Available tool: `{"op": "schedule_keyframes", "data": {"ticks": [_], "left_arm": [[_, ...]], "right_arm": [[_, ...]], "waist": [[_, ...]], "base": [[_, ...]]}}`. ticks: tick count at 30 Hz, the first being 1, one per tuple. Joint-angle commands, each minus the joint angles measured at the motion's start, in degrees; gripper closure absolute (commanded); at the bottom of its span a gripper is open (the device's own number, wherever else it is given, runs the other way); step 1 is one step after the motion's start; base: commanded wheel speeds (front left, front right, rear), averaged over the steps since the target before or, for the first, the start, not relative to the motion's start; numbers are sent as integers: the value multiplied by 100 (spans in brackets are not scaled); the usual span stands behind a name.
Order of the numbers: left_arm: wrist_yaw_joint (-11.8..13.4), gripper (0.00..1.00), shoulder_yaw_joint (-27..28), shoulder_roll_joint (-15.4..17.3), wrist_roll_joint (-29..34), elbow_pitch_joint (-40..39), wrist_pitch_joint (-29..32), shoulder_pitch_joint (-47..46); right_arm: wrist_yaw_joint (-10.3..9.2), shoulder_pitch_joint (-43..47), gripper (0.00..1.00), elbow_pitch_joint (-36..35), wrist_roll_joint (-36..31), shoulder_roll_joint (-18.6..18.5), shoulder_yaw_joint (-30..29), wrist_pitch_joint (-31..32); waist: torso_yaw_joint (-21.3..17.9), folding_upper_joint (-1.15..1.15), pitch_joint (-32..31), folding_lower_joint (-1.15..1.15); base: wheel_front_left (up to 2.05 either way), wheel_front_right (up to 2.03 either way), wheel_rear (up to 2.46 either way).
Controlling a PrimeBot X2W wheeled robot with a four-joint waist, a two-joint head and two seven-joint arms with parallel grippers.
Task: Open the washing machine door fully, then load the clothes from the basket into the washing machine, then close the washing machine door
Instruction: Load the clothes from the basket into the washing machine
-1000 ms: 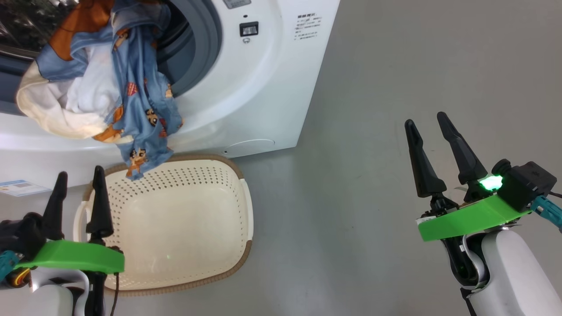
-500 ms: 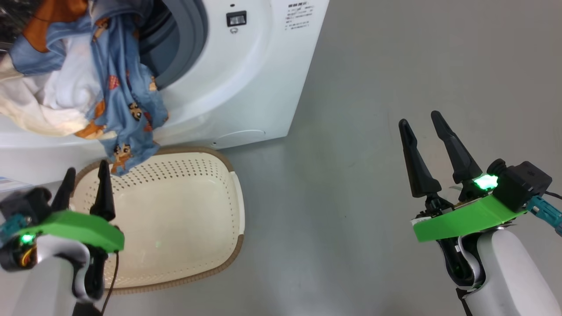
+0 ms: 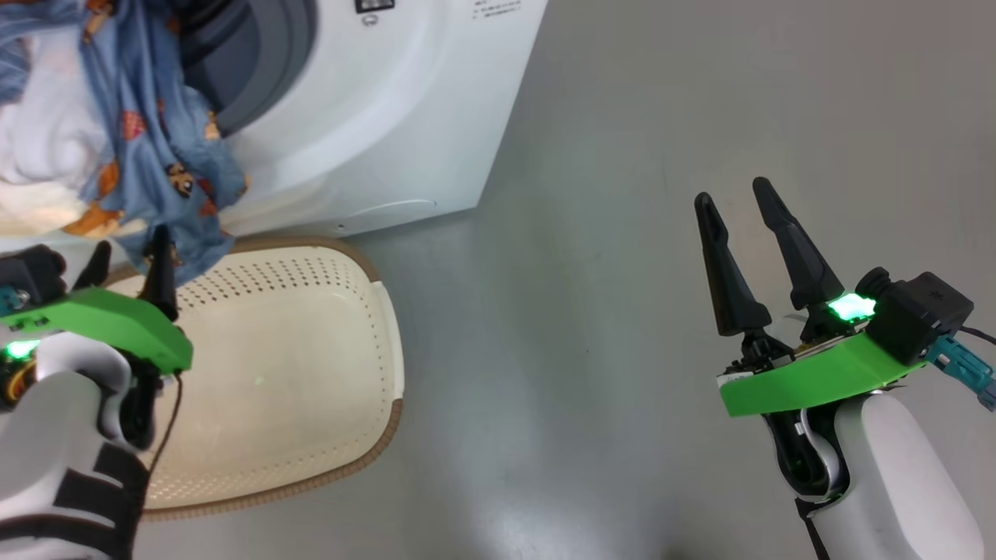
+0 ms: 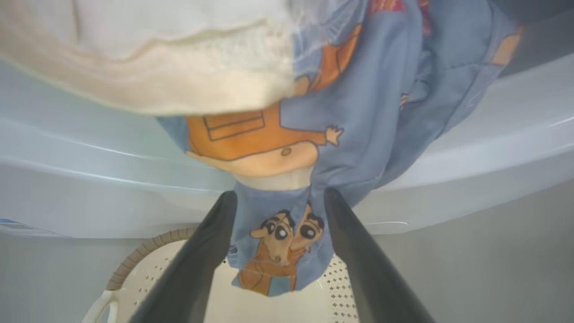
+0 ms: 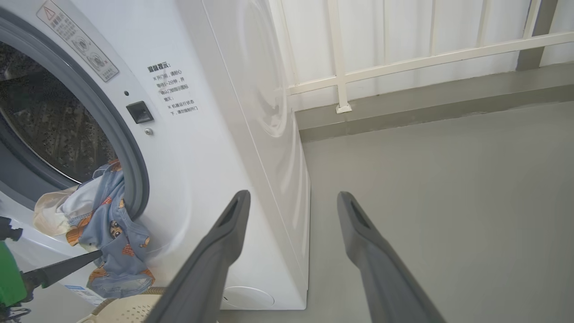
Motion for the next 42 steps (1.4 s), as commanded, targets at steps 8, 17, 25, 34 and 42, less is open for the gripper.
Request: {"op": "schedule_keyframes", "data": {"ticks": [8,17,25,34,42], "left_arm": [[-14,0,-519,526,-367,460,-223,-626],[-14,100,-1015,723,-573,543,-366,-898],[-6,100,-1011,832,-592,317,-386,-773],[207,100,-74,853,153,-1025,-388,-15],[359,100,142,762,469,-1553,-383,-349]], "right_arm": [[9,-76,0,-186,-63,69,128,-27],[9,-104,0,-176,-87,92,128,-27],[9,-115,0,-141,-79,104,143,-27],[9,-28,0,-129,-20,63,125,-27],[9,-43,0,-112,5,39,210,-27]], "waist": [[-181,0,253,0],[-179,0,308,0],[-79,0,239,0],[58,0,93,0],[123,0,120,0]], "base": [[0,0,0],[0,0,0],[0,0,0],[0,0,0],[0,0,0]]}}
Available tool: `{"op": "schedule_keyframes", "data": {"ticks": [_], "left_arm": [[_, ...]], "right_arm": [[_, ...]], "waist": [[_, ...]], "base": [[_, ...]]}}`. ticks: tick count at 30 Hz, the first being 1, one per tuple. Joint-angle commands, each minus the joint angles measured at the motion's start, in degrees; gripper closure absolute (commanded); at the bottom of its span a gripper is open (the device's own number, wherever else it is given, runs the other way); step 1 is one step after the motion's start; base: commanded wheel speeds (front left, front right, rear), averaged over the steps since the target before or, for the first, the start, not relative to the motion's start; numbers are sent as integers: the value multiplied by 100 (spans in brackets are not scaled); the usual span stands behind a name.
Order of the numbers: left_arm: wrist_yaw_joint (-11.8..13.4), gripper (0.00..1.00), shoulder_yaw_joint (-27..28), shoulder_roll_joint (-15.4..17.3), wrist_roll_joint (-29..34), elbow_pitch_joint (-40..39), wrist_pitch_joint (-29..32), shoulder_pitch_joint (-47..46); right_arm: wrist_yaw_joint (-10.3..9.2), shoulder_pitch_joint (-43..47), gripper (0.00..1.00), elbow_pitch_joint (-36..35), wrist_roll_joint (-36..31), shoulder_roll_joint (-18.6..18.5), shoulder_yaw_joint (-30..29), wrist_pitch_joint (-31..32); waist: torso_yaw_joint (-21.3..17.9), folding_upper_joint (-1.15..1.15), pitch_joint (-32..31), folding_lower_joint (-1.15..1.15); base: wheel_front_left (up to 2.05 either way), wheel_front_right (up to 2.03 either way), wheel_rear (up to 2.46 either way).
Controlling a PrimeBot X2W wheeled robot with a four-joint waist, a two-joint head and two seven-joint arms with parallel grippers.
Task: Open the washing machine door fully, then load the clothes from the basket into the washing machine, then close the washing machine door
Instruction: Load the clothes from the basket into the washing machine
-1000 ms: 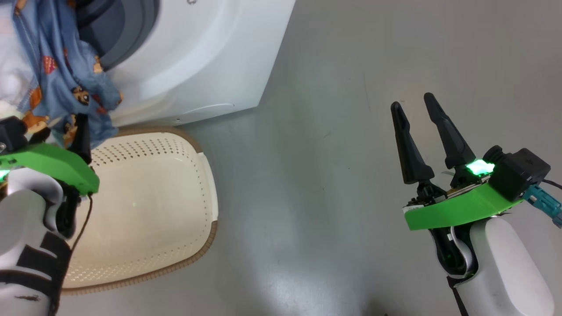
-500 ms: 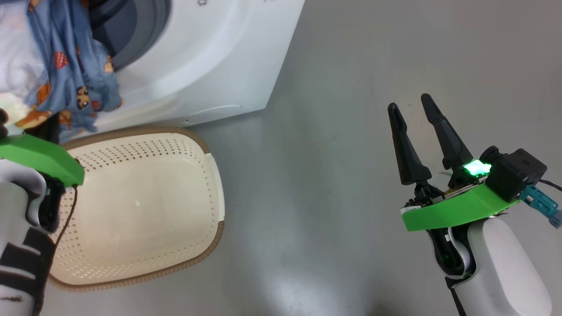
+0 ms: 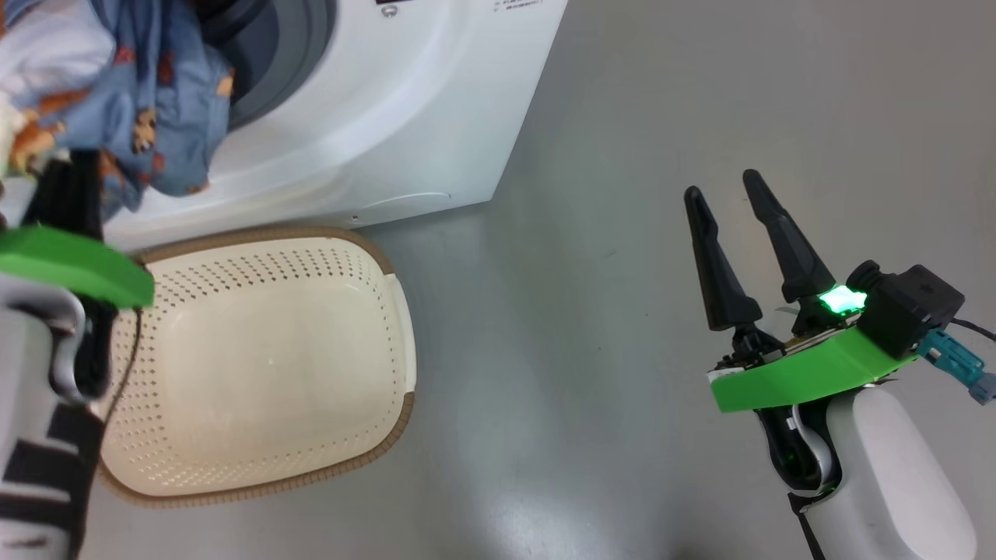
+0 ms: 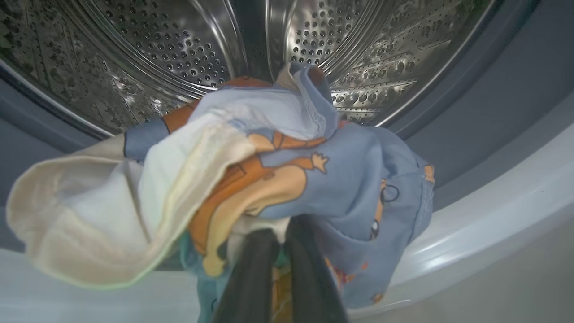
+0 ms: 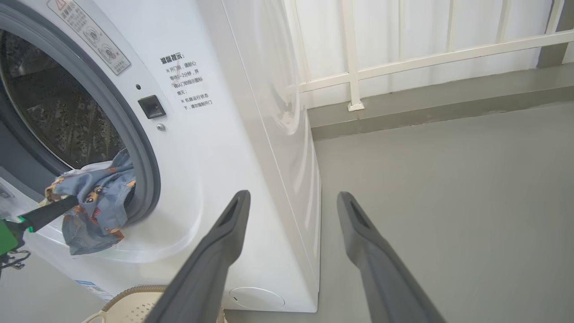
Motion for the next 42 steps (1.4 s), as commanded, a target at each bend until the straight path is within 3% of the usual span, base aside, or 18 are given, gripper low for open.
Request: {"op": "schedule_keyframes", "data": {"ticks": [1,14,25,26,27,33,42], "left_arm": [[32,100,180,277,37,-103,3,-311],[-98,100,154,627,-13,1453,828,-2474],[-220,100,-253,673,301,2318,806,-3711],[-198,66,-256,664,301,2435,811,-3777],[-185,0,-281,657,317,2556,850,-3834],[-215,0,-357,506,310,2924,571,-3956],[-305,0,-415,183,164,3020,35,-3325]], "right_arm": [[9,42,0,-134,52,1,142,-27],[9,-167,0,-266,10,57,218,-27],[9,-279,0,-277,-19,135,239,-27],[9,-294,0,-274,-24,143,252,-27],[9,-305,0,-270,-27,149,262,-27],[9,-272,0,-238,-43,172,203,-27],[9,-286,0,-188,-26,141,197,-27]], "waist": [[-32,0,66,0],[-515,0,764,0],[-744,0,1009,0],[-756,0,1008,0],[-767,0,1005,0],[-680,0,921,0],[-390,0,562,0]], "base": [[0,0,0],[0,0,0],[0,0,0],[0,0,0],[0,0,0],[0,0,0],[0,0,0]]}}
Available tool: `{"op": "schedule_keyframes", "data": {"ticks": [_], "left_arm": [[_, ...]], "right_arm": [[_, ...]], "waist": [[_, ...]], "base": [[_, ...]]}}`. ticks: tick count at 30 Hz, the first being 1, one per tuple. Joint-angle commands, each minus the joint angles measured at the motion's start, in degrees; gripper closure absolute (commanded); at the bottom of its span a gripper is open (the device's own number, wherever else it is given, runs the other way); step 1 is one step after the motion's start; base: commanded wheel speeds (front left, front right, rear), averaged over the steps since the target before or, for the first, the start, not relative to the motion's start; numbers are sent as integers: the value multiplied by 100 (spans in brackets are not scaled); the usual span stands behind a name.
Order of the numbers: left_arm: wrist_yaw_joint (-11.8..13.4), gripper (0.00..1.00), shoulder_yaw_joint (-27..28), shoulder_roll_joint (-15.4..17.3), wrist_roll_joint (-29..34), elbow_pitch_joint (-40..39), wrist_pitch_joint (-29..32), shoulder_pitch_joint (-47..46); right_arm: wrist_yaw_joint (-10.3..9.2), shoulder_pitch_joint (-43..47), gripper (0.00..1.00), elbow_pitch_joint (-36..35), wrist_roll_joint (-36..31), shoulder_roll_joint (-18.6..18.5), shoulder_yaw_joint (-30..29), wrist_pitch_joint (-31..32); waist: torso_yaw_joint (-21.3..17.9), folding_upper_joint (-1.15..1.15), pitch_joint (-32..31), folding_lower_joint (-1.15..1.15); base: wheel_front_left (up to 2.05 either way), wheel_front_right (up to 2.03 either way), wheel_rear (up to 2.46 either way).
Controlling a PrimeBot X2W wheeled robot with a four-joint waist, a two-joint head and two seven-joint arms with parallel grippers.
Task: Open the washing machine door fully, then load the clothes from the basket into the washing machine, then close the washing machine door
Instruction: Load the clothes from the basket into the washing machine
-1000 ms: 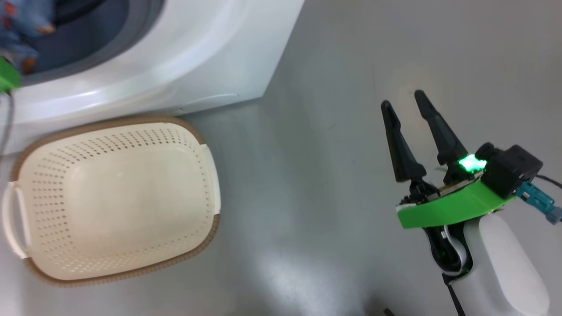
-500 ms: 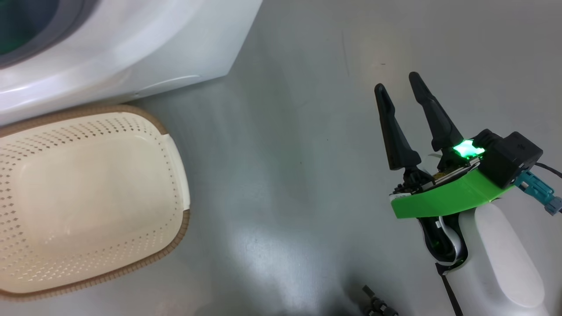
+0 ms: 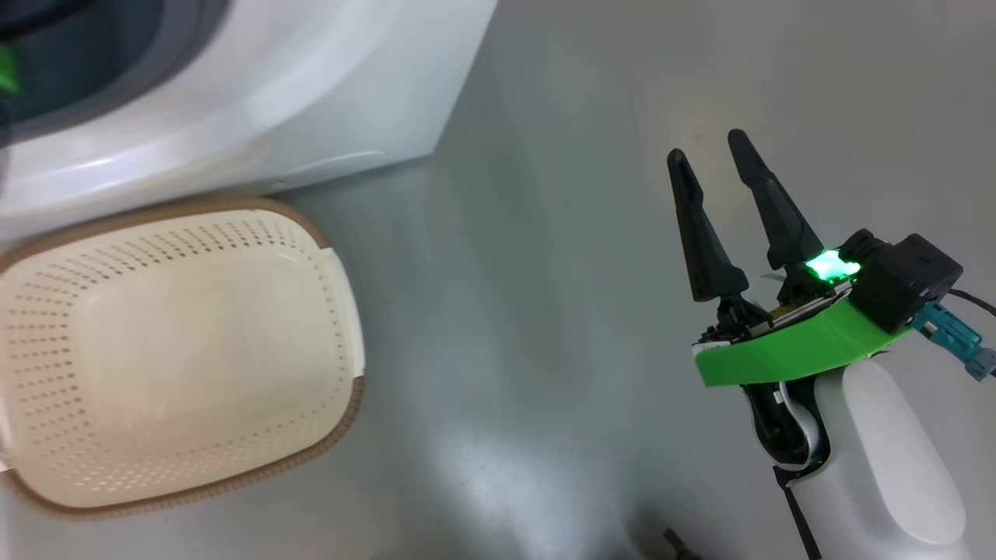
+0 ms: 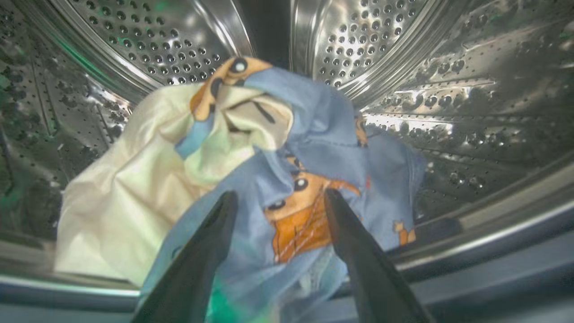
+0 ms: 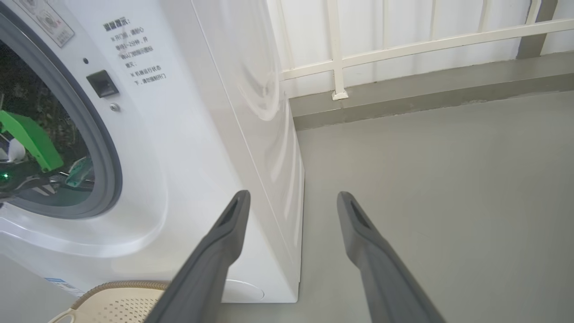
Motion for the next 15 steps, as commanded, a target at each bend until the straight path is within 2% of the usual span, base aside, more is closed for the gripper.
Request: {"op": "schedule_keyframes", "data": {"ticks": [1,5,15], "left_arm": [[-26,0,16,193,-49,-145,-76,224],[-42,0,74,141,-119,-440,-118,613],[134,0,560,72,84,-2018,-124,2157]], "right_arm": [[9,82,0,-104,-11,-1,91,-27],[9,109,0,-64,7,-32,78,-27],[9,212,0,35,76,-136,34,-27]], "waist": [[149,0,-180,0],[248,0,-349,0],[431,0,-880,0]], "base": [[0,0,0],[0,0,0],[0,0,0]]}}
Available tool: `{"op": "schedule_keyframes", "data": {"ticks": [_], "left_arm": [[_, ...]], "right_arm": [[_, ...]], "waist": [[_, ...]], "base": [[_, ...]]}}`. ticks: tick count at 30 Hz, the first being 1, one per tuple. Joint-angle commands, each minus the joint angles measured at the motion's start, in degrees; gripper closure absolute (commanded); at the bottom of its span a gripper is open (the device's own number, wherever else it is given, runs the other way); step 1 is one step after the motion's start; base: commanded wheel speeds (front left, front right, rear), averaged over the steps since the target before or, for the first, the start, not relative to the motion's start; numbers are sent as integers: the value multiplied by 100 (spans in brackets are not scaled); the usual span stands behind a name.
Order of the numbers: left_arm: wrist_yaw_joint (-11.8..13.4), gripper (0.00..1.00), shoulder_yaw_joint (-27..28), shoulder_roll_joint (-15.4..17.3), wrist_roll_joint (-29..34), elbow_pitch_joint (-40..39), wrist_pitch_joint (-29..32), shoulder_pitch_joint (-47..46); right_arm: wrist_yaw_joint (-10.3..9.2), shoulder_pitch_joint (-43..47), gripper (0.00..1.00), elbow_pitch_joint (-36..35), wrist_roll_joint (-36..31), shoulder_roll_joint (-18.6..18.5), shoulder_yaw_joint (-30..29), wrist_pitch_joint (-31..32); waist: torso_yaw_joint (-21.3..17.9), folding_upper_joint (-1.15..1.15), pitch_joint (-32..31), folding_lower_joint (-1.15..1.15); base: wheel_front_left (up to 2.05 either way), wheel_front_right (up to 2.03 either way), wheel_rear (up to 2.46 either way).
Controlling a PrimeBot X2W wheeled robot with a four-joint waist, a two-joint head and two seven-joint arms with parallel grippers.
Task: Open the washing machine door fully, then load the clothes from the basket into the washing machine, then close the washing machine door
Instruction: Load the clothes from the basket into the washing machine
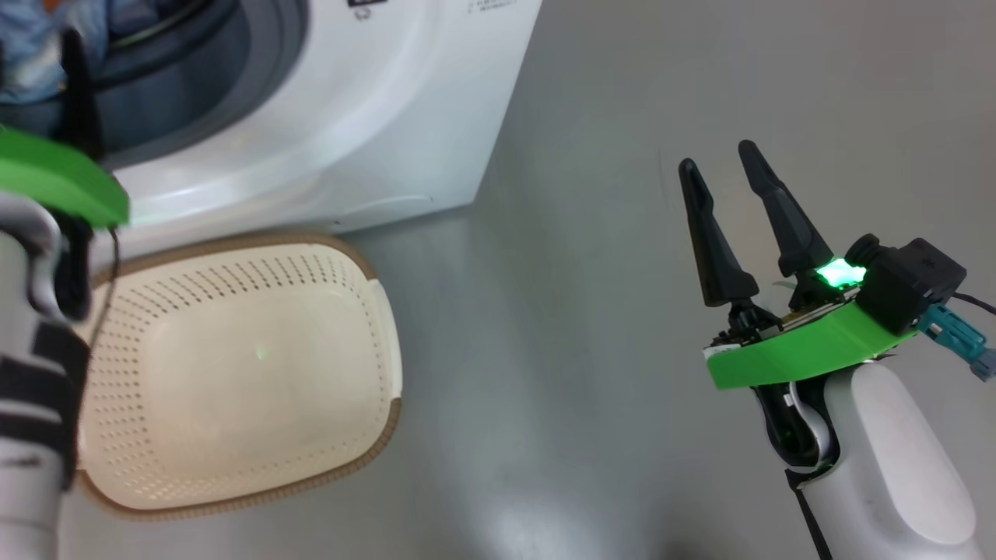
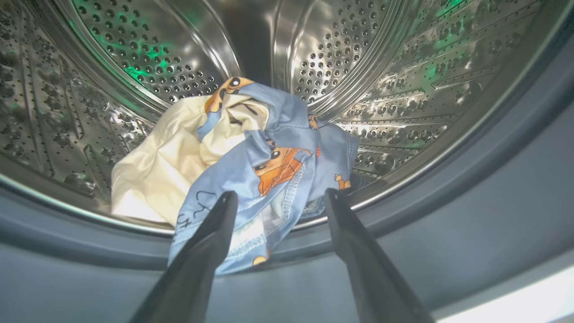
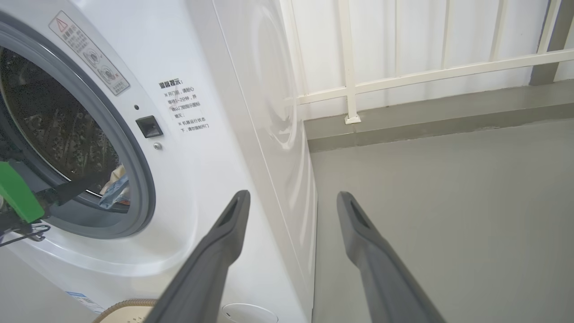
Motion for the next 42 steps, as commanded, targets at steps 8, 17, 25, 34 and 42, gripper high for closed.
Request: {"op": "schedule_keyframes", "data": {"ticks": [8,17,25,34,42], "left_arm": [[109,0,467,91,206,-1172,-35,1256],[153,0,729,-89,305,-1980,-35,2559],[306,0,998,-302,395,-2858,-36,3902],[448,0,1062,-478,461,-3583,-36,4814],[558,0,1068,-533,416,-4003,-31,5323]], "right_arm": [[9,285,0,-64,88,-117,58,-27],[9,500,0,21,126,-249,71,-27],[9,909,0,179,231,-371,156,-27],[9,1297,0,272,314,-459,185,-27],[9,1473,0,267,380,-561,135,-27]], "waist": [[253,0,-667,0],[453,0,-1375,0],[682,0,-2183,0],[862,0,-2667,0],[934,0,-2863,0]], "base": [[0,0,0],[0,0,0],[0,0,0],[0,0,0],[0,0,0]]}}
